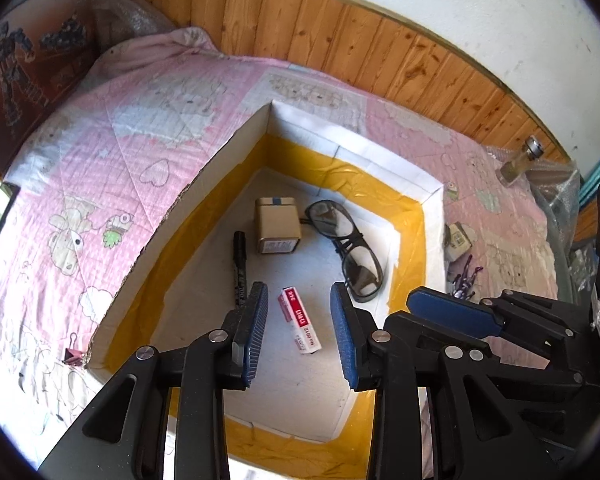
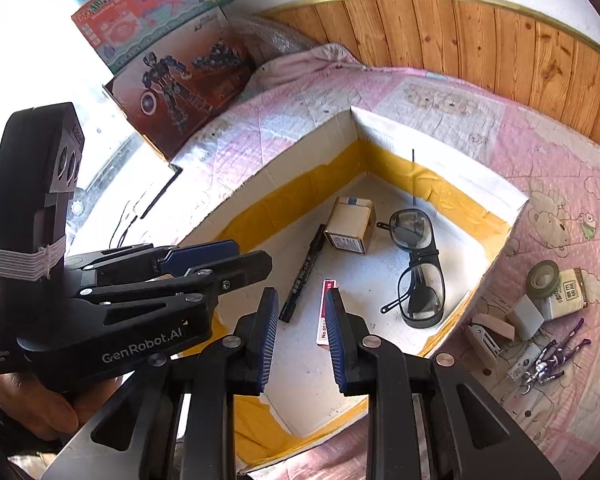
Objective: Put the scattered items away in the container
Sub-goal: 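Withdraw both open tools from the box toward the scattered items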
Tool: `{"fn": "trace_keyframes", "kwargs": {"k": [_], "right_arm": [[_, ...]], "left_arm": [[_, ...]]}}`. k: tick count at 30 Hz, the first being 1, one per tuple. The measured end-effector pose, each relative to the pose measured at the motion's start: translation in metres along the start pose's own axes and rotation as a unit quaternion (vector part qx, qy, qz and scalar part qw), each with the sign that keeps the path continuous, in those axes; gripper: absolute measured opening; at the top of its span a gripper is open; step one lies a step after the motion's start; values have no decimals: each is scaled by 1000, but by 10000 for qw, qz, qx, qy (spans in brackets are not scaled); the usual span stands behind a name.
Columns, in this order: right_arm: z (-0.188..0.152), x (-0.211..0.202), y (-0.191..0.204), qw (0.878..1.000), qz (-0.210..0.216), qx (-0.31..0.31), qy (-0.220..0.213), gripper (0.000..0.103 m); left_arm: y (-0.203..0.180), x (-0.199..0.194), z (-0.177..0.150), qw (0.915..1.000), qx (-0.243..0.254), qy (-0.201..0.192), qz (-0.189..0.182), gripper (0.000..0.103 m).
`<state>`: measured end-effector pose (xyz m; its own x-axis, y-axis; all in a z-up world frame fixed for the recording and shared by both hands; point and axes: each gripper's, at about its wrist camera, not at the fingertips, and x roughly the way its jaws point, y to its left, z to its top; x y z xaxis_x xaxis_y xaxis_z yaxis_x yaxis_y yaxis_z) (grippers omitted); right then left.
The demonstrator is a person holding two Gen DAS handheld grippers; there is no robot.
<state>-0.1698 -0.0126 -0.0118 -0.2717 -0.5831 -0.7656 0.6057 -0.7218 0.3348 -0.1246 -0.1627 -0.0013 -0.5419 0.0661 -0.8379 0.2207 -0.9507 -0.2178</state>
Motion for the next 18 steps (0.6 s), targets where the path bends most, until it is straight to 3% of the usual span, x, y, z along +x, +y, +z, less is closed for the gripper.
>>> {"fn": "trace_keyframes", "kwargs": {"k": [7,18], "right_arm": [[-27,-52,-2,9967,126,124,-797,26],[-77,-95,-67,9854,25,1173,-1234,26]], "left_arm": [[-35,-35,-18,9976,396,-514,-243,38],[-99,-34,-44,9917,1003,-387,-701,41]]}}
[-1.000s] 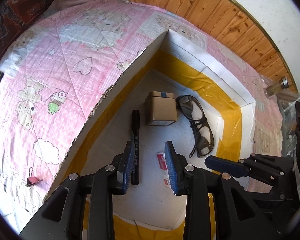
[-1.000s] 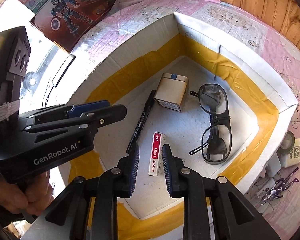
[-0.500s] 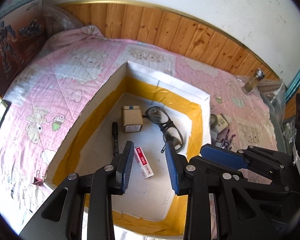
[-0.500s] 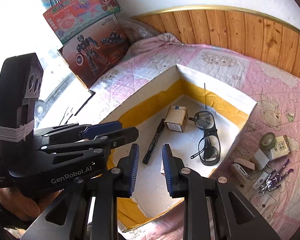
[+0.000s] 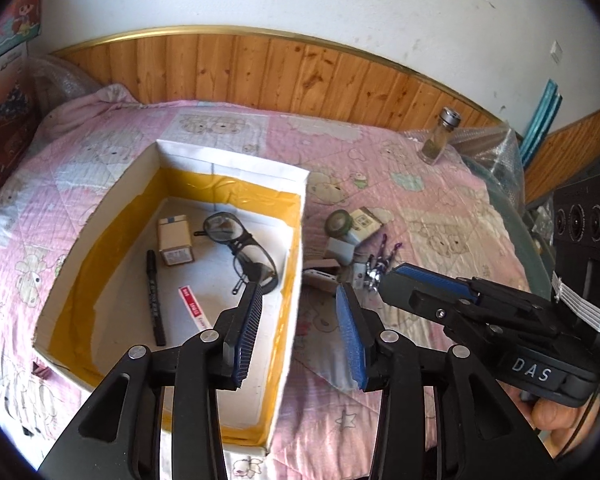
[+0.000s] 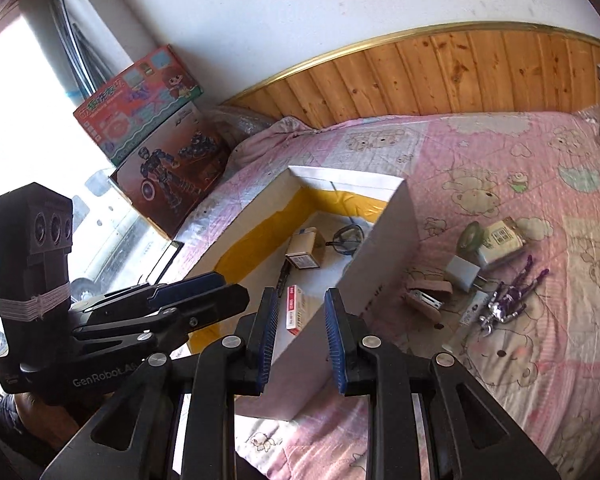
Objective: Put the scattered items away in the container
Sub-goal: 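Withdraw both open tools from the box toward the scattered items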
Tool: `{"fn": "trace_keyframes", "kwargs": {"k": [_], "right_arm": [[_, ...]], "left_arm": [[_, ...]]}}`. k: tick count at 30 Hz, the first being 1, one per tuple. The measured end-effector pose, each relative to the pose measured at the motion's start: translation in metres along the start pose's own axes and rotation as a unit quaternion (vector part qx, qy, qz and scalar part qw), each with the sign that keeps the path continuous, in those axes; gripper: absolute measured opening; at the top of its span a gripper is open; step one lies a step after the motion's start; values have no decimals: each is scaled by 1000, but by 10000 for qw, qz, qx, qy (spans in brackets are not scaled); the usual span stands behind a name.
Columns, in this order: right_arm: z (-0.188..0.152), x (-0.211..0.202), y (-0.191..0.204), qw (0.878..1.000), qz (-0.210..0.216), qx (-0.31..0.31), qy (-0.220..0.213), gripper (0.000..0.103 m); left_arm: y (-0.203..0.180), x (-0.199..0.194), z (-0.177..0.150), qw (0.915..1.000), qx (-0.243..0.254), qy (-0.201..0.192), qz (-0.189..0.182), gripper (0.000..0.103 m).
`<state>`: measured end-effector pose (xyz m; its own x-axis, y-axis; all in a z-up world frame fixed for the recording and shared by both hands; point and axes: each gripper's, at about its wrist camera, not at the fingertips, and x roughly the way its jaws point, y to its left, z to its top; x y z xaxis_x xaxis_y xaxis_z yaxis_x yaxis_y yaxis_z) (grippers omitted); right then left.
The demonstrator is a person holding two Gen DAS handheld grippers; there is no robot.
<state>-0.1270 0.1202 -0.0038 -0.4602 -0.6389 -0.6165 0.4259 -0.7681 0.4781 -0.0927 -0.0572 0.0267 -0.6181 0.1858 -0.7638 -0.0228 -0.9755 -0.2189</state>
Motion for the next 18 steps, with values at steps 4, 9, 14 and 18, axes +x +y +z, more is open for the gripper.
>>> {"fn": "trace_keyframes", "kwargs": {"k": [4,9,14,18], "right_arm": [[-10,-4,-32,9991,-189,389,32,26],[-21,-1,-74,9951,-447,862,170,26],[-26,3,-120,9876,-607,1431,217,26],[-29,8,-158,9789,-670,1910,266,26]], "left_arm": [[-23,17,-1,9996,131,195,-163,42],[-43,46,-1,9983,184,490,-270,44],[-54,78,1,9960,54,806,-395,44],[-71,105,2,9934,220,1018,-483,44]]}}
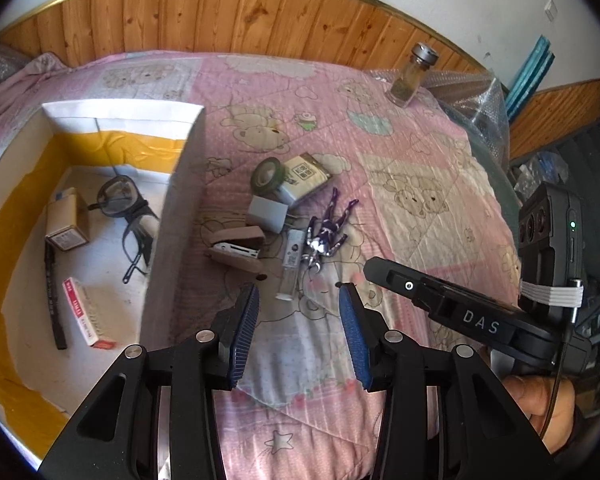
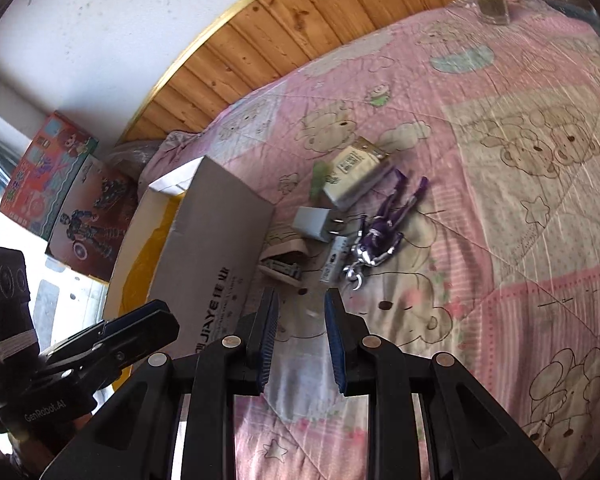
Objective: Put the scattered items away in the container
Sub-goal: 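Withdraw both open tools from the box toward the scattered items, then grasp the white lip-gloss tube with the left tool while the right tool grasps the purple keychain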
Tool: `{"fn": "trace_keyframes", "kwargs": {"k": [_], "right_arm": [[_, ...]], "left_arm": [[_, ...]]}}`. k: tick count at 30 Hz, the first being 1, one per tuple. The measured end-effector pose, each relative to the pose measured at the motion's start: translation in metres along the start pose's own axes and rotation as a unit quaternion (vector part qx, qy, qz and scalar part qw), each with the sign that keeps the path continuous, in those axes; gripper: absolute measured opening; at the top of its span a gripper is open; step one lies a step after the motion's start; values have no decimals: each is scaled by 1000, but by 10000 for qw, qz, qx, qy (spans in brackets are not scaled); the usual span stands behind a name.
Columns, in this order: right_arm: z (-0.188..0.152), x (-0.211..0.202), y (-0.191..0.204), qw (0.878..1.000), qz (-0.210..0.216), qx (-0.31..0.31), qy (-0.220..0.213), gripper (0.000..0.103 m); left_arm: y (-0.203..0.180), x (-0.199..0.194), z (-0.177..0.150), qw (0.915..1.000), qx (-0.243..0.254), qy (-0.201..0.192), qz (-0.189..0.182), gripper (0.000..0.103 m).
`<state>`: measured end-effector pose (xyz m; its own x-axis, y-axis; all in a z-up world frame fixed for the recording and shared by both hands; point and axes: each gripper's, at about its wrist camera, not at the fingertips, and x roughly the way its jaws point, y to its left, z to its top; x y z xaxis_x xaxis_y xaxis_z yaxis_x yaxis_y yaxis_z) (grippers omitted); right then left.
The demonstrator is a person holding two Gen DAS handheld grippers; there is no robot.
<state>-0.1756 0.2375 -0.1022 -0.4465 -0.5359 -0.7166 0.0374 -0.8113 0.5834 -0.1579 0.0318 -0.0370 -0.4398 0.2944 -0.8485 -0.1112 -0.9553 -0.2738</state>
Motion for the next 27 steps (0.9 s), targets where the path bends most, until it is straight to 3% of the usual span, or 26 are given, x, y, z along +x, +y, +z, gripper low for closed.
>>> {"fn": "trace_keyframes", "kwargs": {"k": [4,7,13,17,22,23,27], "right_arm": [[13,15,-27,9992,43,389,113,26],[23,28,-43,9979,46,623,146,37],[43,61,-61,9967,-43,765,270,38],[52,85,-58,9975,-170,547,414,38],[59,100,-34,9971,-625,-310,307,38],[60,102,-30,9955,-739,-497,308,30],[65,99,-33,9949,-742,-605,303,21]], "left_arm": [[-8,33,3,9995,97,284,26,44],[-8,53,6,9991,76,414,44,44],[-5,86,14,9985,-50,539,-122,44],[2,113,19,9974,-177,689,-73,44],[18,136,15,9952,-384,899,-62,44],[18,135,15,9958,-358,833,-84,44],[10,137,14,9969,-89,785,54,44]]}}
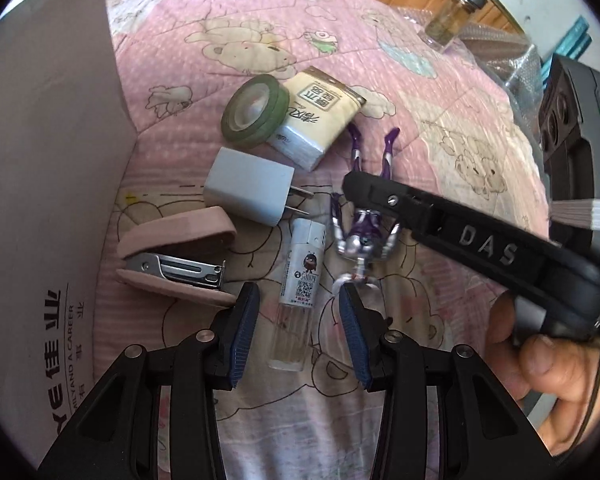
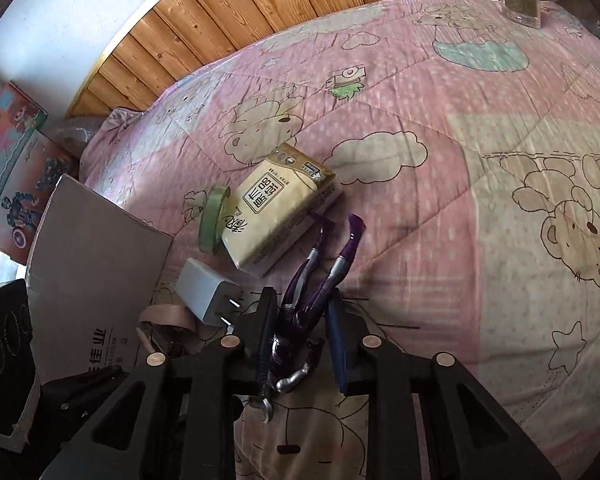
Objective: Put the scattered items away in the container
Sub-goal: 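Grasp the white lip-gloss tube with the left tool while the right tool grasps the purple keychain, then carry the lip-gloss tube and purple keychain over the white box with both tools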
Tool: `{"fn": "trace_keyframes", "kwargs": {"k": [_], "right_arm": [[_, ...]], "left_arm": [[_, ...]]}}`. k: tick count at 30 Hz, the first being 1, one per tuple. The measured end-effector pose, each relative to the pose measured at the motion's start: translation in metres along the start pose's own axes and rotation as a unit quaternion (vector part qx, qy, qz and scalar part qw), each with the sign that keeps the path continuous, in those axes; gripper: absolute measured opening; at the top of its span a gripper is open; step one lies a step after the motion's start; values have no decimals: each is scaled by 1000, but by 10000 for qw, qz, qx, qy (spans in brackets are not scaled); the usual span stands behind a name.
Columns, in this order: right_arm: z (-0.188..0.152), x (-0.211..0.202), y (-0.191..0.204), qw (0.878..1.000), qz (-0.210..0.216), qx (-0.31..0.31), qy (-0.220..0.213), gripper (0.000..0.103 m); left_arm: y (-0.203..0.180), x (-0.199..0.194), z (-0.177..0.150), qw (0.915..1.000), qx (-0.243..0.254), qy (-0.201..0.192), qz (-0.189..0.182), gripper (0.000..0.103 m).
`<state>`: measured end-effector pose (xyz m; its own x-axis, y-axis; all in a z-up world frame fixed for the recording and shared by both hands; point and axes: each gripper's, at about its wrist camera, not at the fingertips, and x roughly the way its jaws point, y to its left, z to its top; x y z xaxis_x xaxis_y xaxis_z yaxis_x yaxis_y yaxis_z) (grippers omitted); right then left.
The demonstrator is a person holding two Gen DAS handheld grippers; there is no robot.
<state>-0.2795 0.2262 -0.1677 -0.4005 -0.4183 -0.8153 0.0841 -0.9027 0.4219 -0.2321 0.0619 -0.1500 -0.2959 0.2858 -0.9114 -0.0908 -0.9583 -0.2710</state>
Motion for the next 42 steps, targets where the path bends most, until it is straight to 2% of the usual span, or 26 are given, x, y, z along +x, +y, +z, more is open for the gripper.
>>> {"fn": "trace_keyframes", "kwargs": {"k": [1,2,6,9,10,12,17,22,29,33,42], "right_arm": [[0,-5,-2,10000,-43,-16,-40,19],[0,-12,-2,9999,-93,-42,-81,12],[-2,-36,-4,9981,-481,-372,-122,12],[-7,-31,-7,9971,-507,-550,121,13],[-10,-25,-8,9970,-498,-551,208,15],[-14,-14,-9,9968,-502,-570,233,20],[-12,-10,-10,9980,-485,-407,26,16],[-17,-26,-8,9986,-410,-326,-105,16],[-29,-44,-9,9995,-257,-113,-125,16],[-43,-69,-15,9996,-200,-78,-174,16],[-59,-89,6,9996,-133,-64,-251,16]], "left_arm": [[-2,0,-1,9999,82,-18,57,44],[-5,0,-1,9998,167,-41,120,42],[-10,1,-4,9989,346,-160,271,41],[-17,4,-6,9976,540,-249,367,40],[-20,5,-6,9965,636,-297,456,38],[-22,7,-6,9951,723,-389,559,20],[-5,2,-4,9993,134,-328,114,19],[-2,-6,-5,9995,-100,-304,-5,19],[-10,-22,-10,9992,-27,-392,-74,19],[-11,-37,-15,9986,-7,-513,-133,19],[-11,-69,-32,9971,-23,-724,-218,19]]}}
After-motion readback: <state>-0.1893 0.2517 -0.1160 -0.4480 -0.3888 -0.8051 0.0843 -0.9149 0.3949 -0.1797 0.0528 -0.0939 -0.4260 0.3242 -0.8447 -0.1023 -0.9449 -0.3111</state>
